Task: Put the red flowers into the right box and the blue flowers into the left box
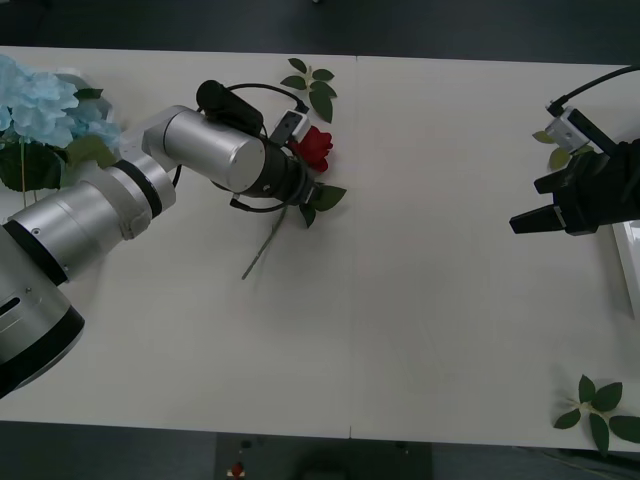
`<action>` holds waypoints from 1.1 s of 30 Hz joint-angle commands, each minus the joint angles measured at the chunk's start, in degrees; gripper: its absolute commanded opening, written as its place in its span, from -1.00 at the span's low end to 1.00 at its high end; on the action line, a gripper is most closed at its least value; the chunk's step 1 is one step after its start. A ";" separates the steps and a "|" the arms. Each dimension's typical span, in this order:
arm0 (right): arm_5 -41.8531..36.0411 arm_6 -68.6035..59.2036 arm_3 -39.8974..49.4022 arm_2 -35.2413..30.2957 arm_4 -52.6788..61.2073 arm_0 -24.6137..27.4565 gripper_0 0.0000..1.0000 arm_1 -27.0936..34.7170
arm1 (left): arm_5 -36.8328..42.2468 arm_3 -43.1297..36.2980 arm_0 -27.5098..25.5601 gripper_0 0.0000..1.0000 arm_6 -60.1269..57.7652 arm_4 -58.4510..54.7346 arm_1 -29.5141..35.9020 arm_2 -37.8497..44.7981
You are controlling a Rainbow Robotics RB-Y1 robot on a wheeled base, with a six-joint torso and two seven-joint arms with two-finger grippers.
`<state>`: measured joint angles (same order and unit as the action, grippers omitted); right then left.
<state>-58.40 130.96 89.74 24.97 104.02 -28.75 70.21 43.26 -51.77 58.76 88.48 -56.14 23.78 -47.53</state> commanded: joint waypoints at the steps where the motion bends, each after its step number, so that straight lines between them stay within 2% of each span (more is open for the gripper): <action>1: -0.04 0.70 -0.09 -1.16 -0.22 -0.25 1.00 0.10 | -1.69 -0.44 2.41 1.00 -3.58 1.03 0.48 -2.48; 16: -0.13 1.06 -1.24 -1.24 -0.40 -0.25 1.00 0.10 | -3.97 5.45 2.50 1.00 -4.10 7.10 -1.81 -4.24; 17: -0.13 1.14 -1.15 -1.24 -0.40 -0.25 1.00 0.10 | -4.06 5.45 2.41 0.58 -4.19 7.98 -1.90 -4.24; 18: -0.13 1.14 -1.24 -1.24 -0.40 -0.25 1.00 0.10 | -4.15 5.45 2.41 -0.10 -4.19 8.59 -1.98 -4.24; 19: -0.13 1.14 -1.24 -1.24 -0.40 -0.25 1.00 0.10 | -4.24 5.45 2.41 -0.90 -4.37 8.86 -2.07 -4.24; 20: -0.13 1.14 -1.33 -1.24 -0.40 -0.25 1.00 0.10 | -4.33 5.45 2.41 -1.00 -4.45 9.73 -1.98 -4.24; 33: -0.22 1.32 -1.41 -1.24 -0.40 -0.25 1.00 0.10 | -4.33 5.54 2.32 -1.00 -5.69 12.02 -2.33 -4.24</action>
<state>-58.43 130.98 88.41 24.97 103.83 -28.75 70.21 39.44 -46.66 59.12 85.01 -44.80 21.49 -51.49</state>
